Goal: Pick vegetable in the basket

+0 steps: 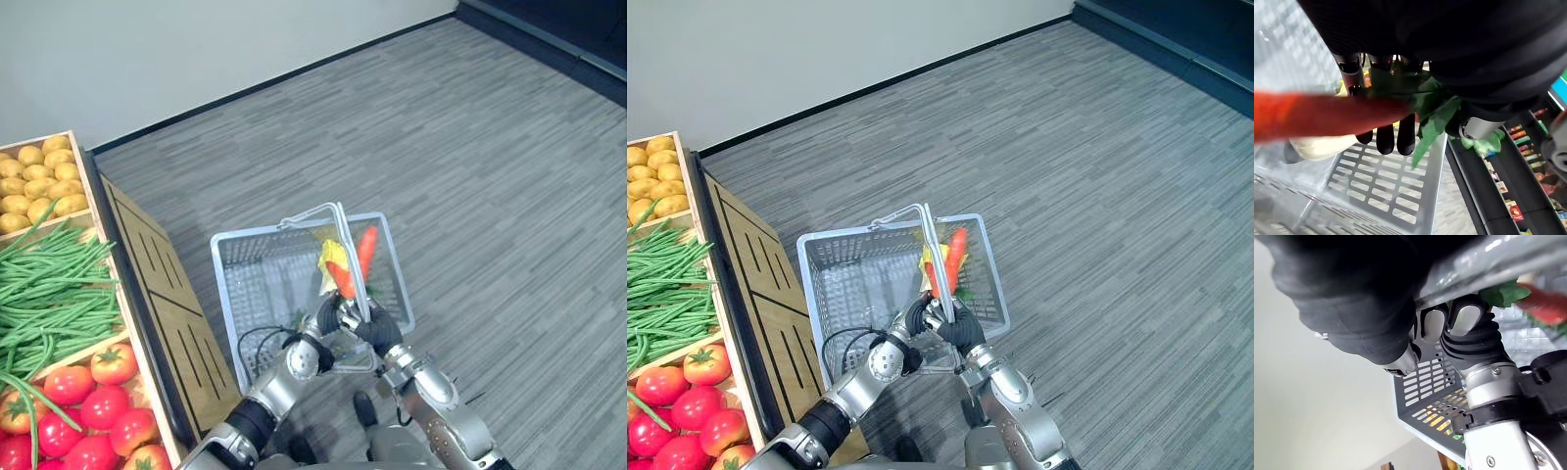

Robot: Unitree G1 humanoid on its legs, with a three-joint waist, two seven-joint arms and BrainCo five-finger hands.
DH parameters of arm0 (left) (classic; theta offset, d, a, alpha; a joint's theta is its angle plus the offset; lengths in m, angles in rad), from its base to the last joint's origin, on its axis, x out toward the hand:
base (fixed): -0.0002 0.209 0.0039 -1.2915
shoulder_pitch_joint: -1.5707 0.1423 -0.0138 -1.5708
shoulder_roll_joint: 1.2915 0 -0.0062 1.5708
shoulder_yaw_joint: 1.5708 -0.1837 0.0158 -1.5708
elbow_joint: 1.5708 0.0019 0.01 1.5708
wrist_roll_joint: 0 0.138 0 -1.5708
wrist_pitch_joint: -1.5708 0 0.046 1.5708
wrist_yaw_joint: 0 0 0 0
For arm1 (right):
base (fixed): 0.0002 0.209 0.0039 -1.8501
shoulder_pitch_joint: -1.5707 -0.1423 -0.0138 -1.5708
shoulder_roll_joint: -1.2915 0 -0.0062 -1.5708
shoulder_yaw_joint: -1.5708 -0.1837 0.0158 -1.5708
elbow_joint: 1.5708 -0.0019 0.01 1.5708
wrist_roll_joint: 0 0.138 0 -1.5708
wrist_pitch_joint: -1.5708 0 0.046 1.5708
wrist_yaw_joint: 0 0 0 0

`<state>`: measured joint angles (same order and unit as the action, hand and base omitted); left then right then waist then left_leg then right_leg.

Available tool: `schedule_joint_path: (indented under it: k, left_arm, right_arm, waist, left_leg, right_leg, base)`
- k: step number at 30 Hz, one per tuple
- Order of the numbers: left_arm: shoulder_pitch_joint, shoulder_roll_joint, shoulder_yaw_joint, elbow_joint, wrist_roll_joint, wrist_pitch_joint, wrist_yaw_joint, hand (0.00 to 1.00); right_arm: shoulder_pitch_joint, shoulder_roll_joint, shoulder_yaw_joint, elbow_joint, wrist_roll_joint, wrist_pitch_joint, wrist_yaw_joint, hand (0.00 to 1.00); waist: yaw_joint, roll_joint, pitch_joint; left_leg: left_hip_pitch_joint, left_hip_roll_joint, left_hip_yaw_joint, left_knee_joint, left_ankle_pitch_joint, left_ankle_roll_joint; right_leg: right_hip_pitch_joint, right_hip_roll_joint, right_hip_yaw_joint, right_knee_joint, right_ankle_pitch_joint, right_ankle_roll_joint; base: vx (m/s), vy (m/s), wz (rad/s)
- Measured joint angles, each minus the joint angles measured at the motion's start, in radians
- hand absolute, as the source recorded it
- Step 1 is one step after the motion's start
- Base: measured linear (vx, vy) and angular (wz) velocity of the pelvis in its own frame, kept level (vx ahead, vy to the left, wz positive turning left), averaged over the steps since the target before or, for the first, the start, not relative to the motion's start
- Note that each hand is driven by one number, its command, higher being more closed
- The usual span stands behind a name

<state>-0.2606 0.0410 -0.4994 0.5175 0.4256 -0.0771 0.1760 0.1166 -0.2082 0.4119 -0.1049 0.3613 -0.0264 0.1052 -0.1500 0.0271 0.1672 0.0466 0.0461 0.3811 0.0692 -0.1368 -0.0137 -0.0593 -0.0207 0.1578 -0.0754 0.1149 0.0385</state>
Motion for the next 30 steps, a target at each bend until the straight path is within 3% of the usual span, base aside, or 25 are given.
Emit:
schedule_joint_path:
  k: [7, 11, 16, 20, 23, 27, 30]
  left_arm:
    - [0.114, 0.001, 0.026, -0.153, -0.038, -0.01, 0.0, 0.0]
    - [0.218, 0.002, 0.081, -0.306, -0.116, -0.04, -0.001, 0.0]
    - [0.333, 0.003, 0.189, -0.443, -0.228, -0.061, -0.022, 0.0]
    - [0.444, 0.003, 0.294, -0.528, -0.326, -0.078, -0.038, 0.0]
    - [0.494, 0.001, 0.389, -0.529, -0.389, -0.082, -0.047, 0.0]
    - [0.517, 0.003, 0.519, -0.503, -0.407, -0.082, -0.048, 0.0]
    - [0.518, 0.015, 0.6, -0.384, -0.403, -0.076, -0.047, 0.0]
  right_arm:
    - [0.045, 0.07, -0.156, 0.0, -0.223, 0.0, -0.069, 1.0]
    - [0.053, 0.073, -0.307, 0.0, -0.347, 0.0, -0.132, 1.0]
    - [0.072, 0.071, -0.479, 0.0, -0.376, 0.0, -0.198, 1.0]
    - [0.073, 0.069, -0.583, 0.0, -0.381, 0.0, -0.224, 1.0]
    - [0.102, 0.068, -0.657, 0.0, -0.381, 0.0, -0.235, 1.0]
    - [0.158, 0.068, -0.704, 0.012, -0.39, 0.0, -0.213, 1.0]
    - [0.167, 0.068, -0.71, 0.09, -0.414, 0.0, -0.182, 1.0]
  waist:
    - [0.002, -0.003, -0.002]
    - [0.003, -0.004, -0.009]
    - [0.028, 0.003, -0.049]
    - [0.032, 0.005, -0.069]
    - [0.054, 0.011, -0.078]
    - [0.055, 0.014, -0.079]
    - [0.055, 0.013, -0.083]
  left_leg:
    - [-0.001, -0.002, -0.021, -0.002, 0.008, 0.007]
    - [0.004, -0.014, -0.036, -0.032, 0.029, 0.012]
    - [0.005, -0.015, -0.058, -0.034, 0.033, 0.012]
    - [0.003, -0.016, -0.088, -0.036, 0.035, 0.012]
    - [0.0, -0.017, -0.111, -0.044, 0.04, 0.005]
    - [0.002, -0.022, -0.149, -0.075, 0.066, 0.003]
    - [0.022, -0.027, -0.166, -0.104, 0.08, 0.001]
  right_leg:
    - [0.008, -0.004, -0.022, 0.0, 0.0, 0.0]
    - [0.008, -0.013, -0.044, -0.001, -0.002, 0.003]
    - [0.02, -0.015, -0.064, -0.005, -0.004, 0.005]
    - [0.036, -0.019, -0.096, -0.017, -0.004, 0.006]
    - [0.039, -0.02, -0.114, -0.017, -0.008, 0.009]
    - [0.046, -0.026, -0.159, -0.018, -0.014, 0.012]
    - [0.06, -0.029, -0.177, -0.019, -0.018, 0.009]
  base:
    - [-0.03, -0.021, 0.1]
    - [-0.05, -0.021, 0.13]
    - [-0.03, -0.023, 0.13]
    - [-0.03, -0.028, 0.23]
    - [-0.02, -0.027, 0.17]
    - [-0.02, -0.028, 0.34]
    - [-0.02, -0.002, 0.16]
